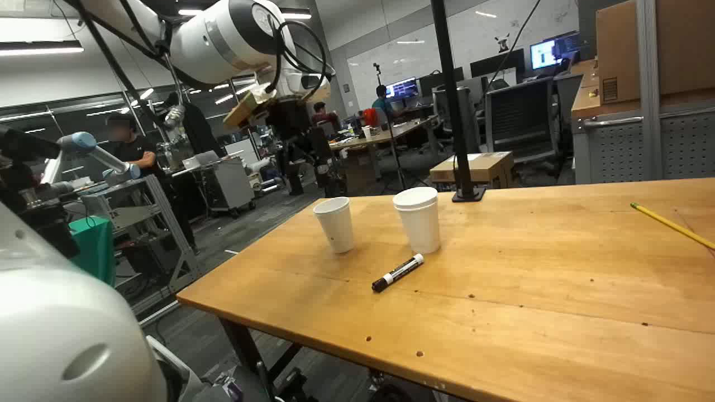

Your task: Put the cup in the other cups, then pick up the marker and put it in the cup

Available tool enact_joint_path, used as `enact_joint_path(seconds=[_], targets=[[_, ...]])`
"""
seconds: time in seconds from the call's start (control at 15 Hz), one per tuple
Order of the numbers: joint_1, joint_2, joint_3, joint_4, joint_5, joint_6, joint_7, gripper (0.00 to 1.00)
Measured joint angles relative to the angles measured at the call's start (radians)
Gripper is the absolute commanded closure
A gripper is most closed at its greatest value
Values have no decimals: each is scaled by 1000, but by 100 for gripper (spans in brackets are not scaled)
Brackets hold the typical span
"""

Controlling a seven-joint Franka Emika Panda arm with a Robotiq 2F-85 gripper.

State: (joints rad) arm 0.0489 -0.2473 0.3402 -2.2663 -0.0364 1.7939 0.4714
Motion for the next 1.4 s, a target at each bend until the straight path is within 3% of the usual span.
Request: enact_joint_path(seconds=[1.4], targets=[[10, -4, -10, 13, 0, 0, 0, 0]])
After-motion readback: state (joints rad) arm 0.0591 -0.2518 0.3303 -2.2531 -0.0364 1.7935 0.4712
